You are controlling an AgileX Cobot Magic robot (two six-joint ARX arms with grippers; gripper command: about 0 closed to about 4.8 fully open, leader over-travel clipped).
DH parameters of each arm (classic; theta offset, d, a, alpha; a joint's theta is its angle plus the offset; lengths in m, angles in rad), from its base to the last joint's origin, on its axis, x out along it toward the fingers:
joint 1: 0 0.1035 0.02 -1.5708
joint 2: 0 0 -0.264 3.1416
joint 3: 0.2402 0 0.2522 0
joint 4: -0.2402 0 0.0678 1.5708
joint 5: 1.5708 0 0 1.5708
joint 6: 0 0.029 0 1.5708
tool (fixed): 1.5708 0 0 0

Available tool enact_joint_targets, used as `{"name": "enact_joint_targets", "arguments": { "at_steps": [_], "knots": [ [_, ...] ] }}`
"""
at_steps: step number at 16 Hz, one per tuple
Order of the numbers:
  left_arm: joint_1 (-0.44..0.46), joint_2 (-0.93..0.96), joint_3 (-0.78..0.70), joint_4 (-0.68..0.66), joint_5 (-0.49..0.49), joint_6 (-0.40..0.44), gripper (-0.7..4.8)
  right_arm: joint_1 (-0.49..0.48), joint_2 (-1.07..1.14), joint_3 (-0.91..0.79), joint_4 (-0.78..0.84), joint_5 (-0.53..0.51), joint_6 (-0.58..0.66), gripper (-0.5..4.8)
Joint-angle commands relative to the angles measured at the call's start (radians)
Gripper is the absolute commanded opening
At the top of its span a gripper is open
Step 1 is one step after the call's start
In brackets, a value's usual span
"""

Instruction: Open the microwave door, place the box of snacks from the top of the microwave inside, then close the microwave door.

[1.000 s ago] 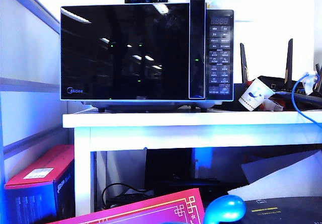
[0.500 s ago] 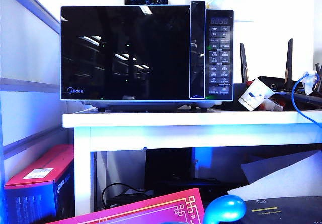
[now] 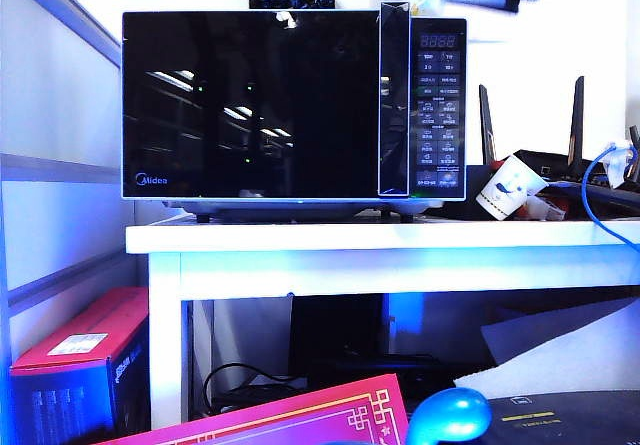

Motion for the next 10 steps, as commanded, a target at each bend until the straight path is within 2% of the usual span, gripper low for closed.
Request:
{"name": "enact_joint_targets", "arguments": {
  "at_steps": [1, 5, 10],
  "knots": [
    [-0.023, 0.080, 0.004, 0.118, -0.008, -0.031, -0.06, -0.010, 0.058, 0.034, 0.103, -0.085, 0.082, 3.06],
    [-0.031, 0.159, 0.004, 0.235, -0.026, -0.045, -0.06, -0.011, 0.165, 0.181, 0.095, -0.137, 0.088, 3.07],
    [-0.031, 0.220, 0.004, 0.275, -0.008, -0.042, -0.06, -0.029, 0.237, 0.265, 0.069, -0.272, 0.149, 3.06]
  ]
}}
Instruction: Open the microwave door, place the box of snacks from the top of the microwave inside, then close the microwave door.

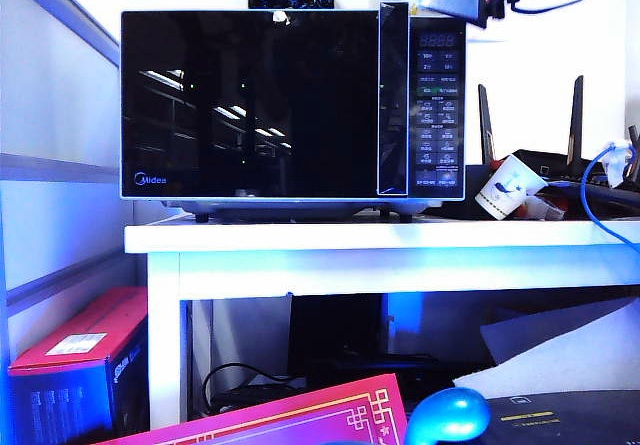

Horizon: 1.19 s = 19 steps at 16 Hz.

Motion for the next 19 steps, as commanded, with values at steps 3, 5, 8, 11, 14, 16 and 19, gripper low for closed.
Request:
{"name": "enact_joint_targets", "arguments": {
  "at_steps": [3, 5, 8, 11, 14, 16, 19],
  "knots": [
    [-0.001, 0.017, 0.004, 0.021, 0.053, 0.003, -0.06, -0.004, -0.002, 0.005, -0.021, -0.073, 0.007, 3.06],
    [-0.001, 0.017, 0.004, 0.021, 0.053, 0.003, -0.06, -0.004, 0.004, 0.005, -0.020, -0.066, 0.004, 3.06],
    [-0.002, 0.016, 0.005, 0.014, 0.053, 0.000, -0.06, 0.006, 0.023, 0.005, -0.018, 0.002, -0.001, 3.06],
    [-0.004, 0.016, 0.005, 0.012, 0.053, -0.001, -0.06, 0.037, 0.035, 0.005, -0.013, -0.015, -0.003, 3.06],
    [-0.004, 0.016, 0.005, 0.011, 0.053, -0.001, -0.06, 0.056, 0.035, 0.005, -0.019, -0.069, 0.009, 3.06],
    [-0.004, 0.016, 0.005, 0.002, 0.053, 0.000, -0.06, 0.054, 0.034, 0.005, -0.019, -0.165, 0.072, 3.06],
    [-0.005, 0.016, 0.005, -0.007, 0.053, -0.001, -0.06, 0.054, 0.032, 0.005, -0.019, -0.262, 0.119, 3.06]
  ]
}}
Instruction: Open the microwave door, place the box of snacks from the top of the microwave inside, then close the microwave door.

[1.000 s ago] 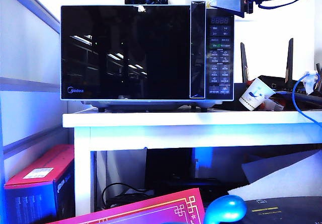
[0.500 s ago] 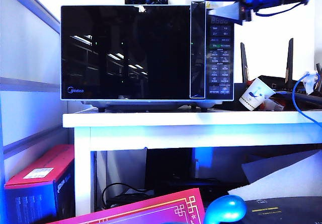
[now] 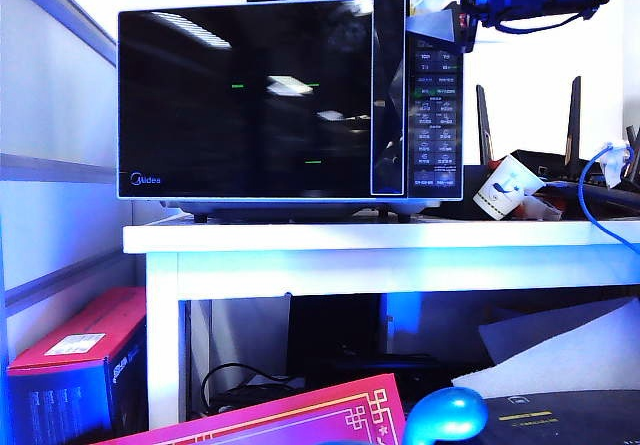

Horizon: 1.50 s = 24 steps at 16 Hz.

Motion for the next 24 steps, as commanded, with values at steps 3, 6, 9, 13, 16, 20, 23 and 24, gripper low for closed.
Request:
{"name": "enact_joint_targets", "arguments": {
  "at_steps": [3, 6, 9, 13, 16, 20, 23, 24],
  "knots": [
    [-0.002, -0.001, 0.005, -0.004, 0.005, -0.001, -0.06, 0.006, -0.011, 0.008, 0.032, -0.133, 0.076, 3.06],
    [-0.002, -0.001, 0.005, -0.006, 0.008, -0.001, -0.06, 0.008, -0.011, 0.008, 0.032, -0.182, 0.105, 3.06],
    [-0.004, -0.001, 0.005, -0.006, 0.031, -0.001, -0.06, 0.008, -0.013, 0.008, 0.032, -0.232, 0.154, 3.06],
    [-0.011, -0.001, 0.005, -0.005, 0.031, -0.001, -0.06, 0.006, -0.030, 0.008, 0.035, -0.237, 0.174, 3.06],
    [-0.011, -0.001, 0.005, -0.006, 0.031, -0.001, -0.06, 0.001, -0.036, 0.008, 0.032, -0.239, 0.174, 3.05],
    [-0.011, 0.000, 0.005, -0.005, 0.031, -0.001, -0.06, 0.014, -0.036, 0.007, 0.031, -0.239, 0.179, 3.00],
    [-0.011, -0.001, 0.005, -0.005, 0.031, -0.001, -0.06, 0.058, -0.036, 0.007, 0.030, -0.239, 0.179, 2.92],
    [-0.011, -0.001, 0.005, -0.005, 0.031, -0.001, -0.06, 0.070, -0.036, 0.007, 0.030, -0.239, 0.179, 2.92]
  ]
}}
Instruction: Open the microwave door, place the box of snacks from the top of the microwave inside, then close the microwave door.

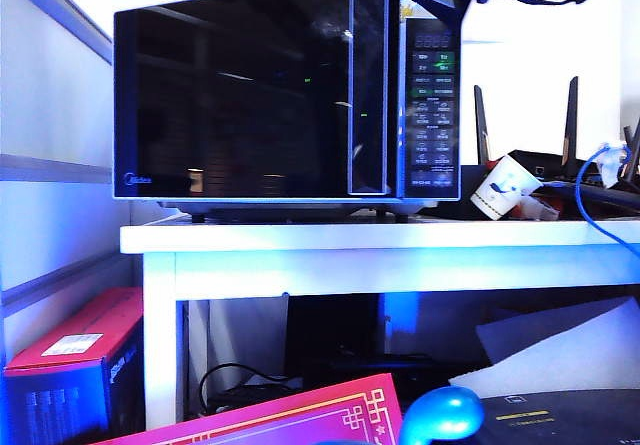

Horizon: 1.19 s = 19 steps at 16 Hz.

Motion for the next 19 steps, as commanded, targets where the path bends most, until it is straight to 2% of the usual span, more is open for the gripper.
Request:
{"name": "enact_joint_targets", "arguments": {
  "at_steps": [1, 5, 11, 19],
  "knots": [
    [0.000, -0.002, 0.005, 0.010, 0.005, 0.000, -0.06, 0.049, -0.005, 0.005, 0.014, 0.022, -0.002, 2.92],
    [0.000, -0.002, 0.005, 0.010, 0.005, 0.000, -0.06, 0.056, -0.005, 0.005, 0.010, 0.022, -0.003, 2.92],
    [0.000, -0.002, 0.005, 0.010, 0.005, 0.000, -0.06, 0.056, -0.008, 0.005, 0.020, 0.076, -0.035, 2.92],
    [0.000, -0.002, 0.005, 0.010, 0.005, 0.000, -0.06, -0.012, -0.060, 0.005, 0.019, 0.026, -0.010, 2.90]
  ]
}}
